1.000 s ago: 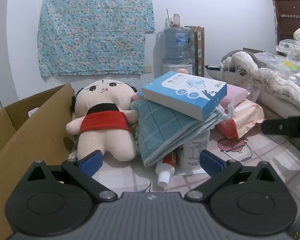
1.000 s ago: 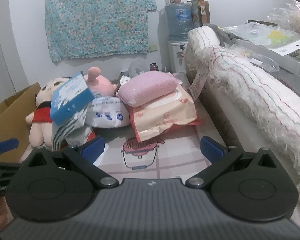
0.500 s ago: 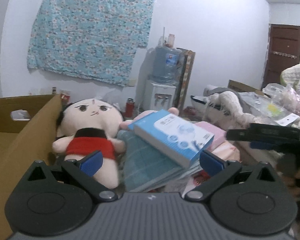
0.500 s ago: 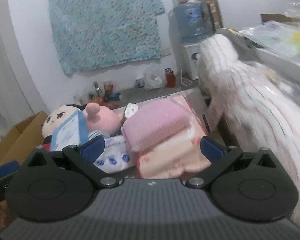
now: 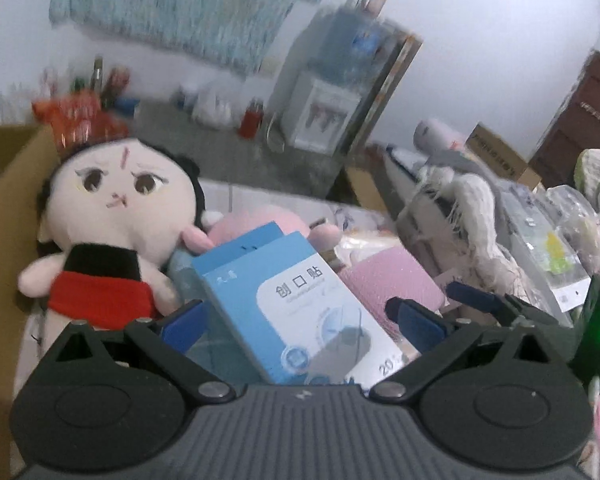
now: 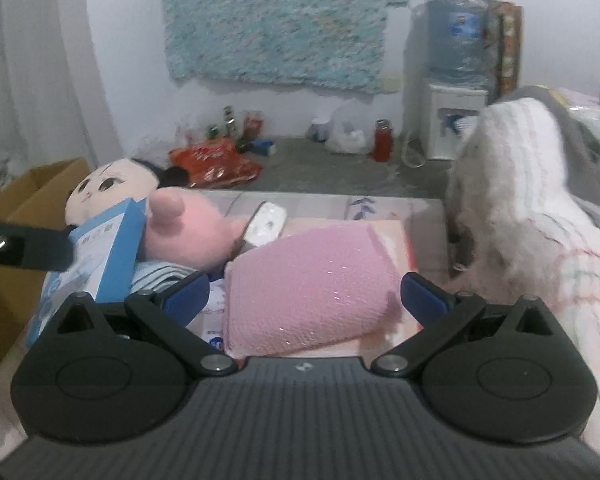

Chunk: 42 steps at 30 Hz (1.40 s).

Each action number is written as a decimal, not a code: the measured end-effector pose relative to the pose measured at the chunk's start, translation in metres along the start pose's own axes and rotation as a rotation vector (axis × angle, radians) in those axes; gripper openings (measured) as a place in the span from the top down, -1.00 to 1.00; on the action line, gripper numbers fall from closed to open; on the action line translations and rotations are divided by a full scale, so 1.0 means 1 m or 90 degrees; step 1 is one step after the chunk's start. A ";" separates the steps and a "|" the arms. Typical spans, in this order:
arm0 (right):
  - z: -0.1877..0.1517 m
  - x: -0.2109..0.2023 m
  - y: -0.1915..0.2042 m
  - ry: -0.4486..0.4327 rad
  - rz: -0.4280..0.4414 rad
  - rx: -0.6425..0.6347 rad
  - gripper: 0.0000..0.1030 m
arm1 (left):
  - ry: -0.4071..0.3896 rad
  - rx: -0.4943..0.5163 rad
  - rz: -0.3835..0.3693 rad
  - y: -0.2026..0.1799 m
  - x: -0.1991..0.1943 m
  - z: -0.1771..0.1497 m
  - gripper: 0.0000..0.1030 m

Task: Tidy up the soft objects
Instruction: 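Grasp the blue bandage box with the left gripper while the right gripper grasps the pink sponge pad, then carry the bandage box and pink pad with both grippers into the cardboard box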

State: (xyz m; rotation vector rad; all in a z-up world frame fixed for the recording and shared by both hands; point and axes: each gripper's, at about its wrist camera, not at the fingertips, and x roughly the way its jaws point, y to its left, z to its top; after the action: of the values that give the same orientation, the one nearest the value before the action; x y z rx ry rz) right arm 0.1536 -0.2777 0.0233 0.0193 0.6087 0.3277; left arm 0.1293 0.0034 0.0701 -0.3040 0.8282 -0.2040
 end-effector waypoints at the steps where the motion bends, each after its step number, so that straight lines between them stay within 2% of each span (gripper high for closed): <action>1: 0.000 0.002 0.001 0.001 0.004 -0.013 -0.98 | 0.021 -0.011 0.004 0.000 0.006 0.005 -0.99; 3: 0.004 0.007 0.008 0.003 -0.002 -0.047 -0.98 | 0.051 -0.020 0.017 -0.001 0.017 0.010 -0.99; 7: 0.007 0.018 0.019 0.019 -0.010 -0.106 -0.98 | 0.089 0.006 0.080 -0.008 0.036 0.016 -0.99; 9: 0.003 0.023 0.022 0.030 -0.035 -0.133 -0.98 | 0.106 0.010 0.095 -0.007 0.043 0.016 -0.78; 10: 0.000 0.024 0.023 0.036 -0.048 -0.146 -0.99 | 0.111 0.009 0.103 -0.007 0.045 0.016 -0.77; 14: -0.006 0.031 0.032 0.051 -0.086 -0.176 -0.99 | 0.108 0.012 0.092 0.000 0.041 0.015 -0.67; 19: -0.004 0.024 0.029 0.050 -0.048 -0.140 -0.98 | 0.105 0.004 0.077 0.004 0.035 0.016 -0.66; 26: -0.003 -0.010 0.025 0.019 -0.009 -0.155 -0.98 | 0.077 0.044 0.059 0.000 0.013 0.018 -0.64; 29: 0.007 -0.002 0.022 0.018 0.001 -0.131 -0.98 | 0.061 0.059 0.052 -0.002 0.004 0.021 -0.64; 31: 0.013 0.013 0.026 0.037 -0.007 -0.132 -0.98 | 0.058 0.054 0.037 -0.001 -0.003 0.023 -0.64; 34: 0.020 0.040 0.034 0.074 -0.049 -0.203 -0.99 | 0.041 0.059 0.022 0.002 -0.017 0.024 -0.64; 38: 0.041 0.059 0.019 0.147 -0.027 -0.167 -0.97 | 0.011 0.073 0.024 0.009 -0.035 0.023 -0.65; 39: 0.043 0.060 0.019 0.157 -0.033 -0.174 -0.58 | 0.006 0.071 0.021 0.012 -0.039 0.023 -0.65; 40: 0.043 0.062 0.021 0.166 -0.063 -0.197 -0.08 | 0.003 0.070 0.019 0.014 -0.041 0.022 -0.65; 41: 0.043 0.061 0.021 0.159 -0.061 -0.205 0.03 | 0.001 0.067 0.017 0.017 -0.042 0.021 -0.65; 42: 0.043 0.057 0.018 0.163 -0.032 -0.183 0.30 | 0.000 0.064 0.016 0.019 -0.043 0.020 -0.65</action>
State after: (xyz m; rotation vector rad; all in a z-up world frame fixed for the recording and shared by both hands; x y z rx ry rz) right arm 0.2164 -0.2398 0.0289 -0.3171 0.8092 0.3699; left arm 0.1171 0.0382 0.1064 -0.1990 0.8179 -0.2214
